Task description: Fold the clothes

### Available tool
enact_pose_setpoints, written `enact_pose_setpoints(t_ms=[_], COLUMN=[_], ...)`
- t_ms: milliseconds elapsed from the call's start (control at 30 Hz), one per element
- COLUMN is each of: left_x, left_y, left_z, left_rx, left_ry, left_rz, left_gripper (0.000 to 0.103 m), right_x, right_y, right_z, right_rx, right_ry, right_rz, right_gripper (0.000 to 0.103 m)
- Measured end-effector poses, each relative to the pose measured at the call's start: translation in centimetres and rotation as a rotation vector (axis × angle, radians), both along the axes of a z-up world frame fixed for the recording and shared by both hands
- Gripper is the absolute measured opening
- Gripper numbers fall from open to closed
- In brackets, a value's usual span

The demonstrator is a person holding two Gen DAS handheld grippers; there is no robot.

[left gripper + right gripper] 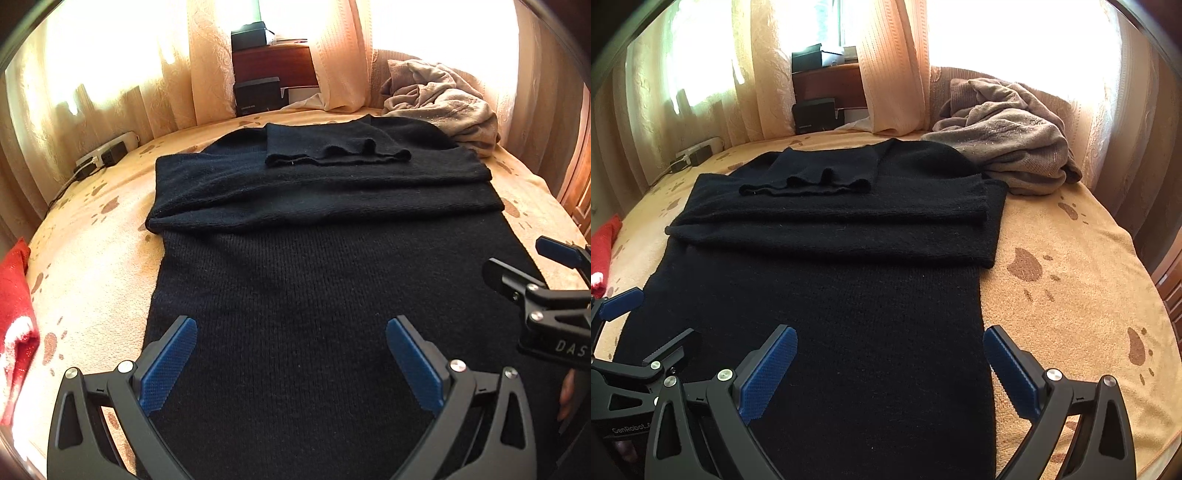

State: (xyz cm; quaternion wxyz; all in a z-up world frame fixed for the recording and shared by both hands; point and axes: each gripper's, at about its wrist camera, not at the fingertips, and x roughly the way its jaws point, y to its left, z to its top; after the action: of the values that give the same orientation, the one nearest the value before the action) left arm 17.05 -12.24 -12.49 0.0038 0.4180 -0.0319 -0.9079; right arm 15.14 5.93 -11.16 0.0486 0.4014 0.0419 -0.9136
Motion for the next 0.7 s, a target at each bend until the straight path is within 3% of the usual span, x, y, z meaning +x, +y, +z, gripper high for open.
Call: enact_pose_setpoints(t_ms=[133, 267, 400, 700], left_x=[0.3, 1.3, 1.3, 2.5], left_y=[-0.9, -3.5, -4.4, -6.4], left_z=[0.3, 0.9, 0.9, -0.7], left_rx=[0.038, 0.166, 0.143, 0.17], left_ry=[-0.007, -0.001, 0.022, -0.047], left_rz=[-0.027, -0.069, -0.022, -0.019], left_gripper=[0.103, 0.103, 0.103, 0.103], right_x=[0.2, 1.3, 1.3, 2.1], right_y=[0.5, 2.0, 2.5, 2.1], right_z=[0.3, 1.5, 2.1, 1.9], right_rx=[-0.029, -0.097, -0.11, -0.087], right_ry=[0.011, 0.044, 0.064, 0.063], right_rz=[-0.006, 0.008, -0.02, 0.006], right_gripper=[0.103, 0.103, 0.103, 0.103])
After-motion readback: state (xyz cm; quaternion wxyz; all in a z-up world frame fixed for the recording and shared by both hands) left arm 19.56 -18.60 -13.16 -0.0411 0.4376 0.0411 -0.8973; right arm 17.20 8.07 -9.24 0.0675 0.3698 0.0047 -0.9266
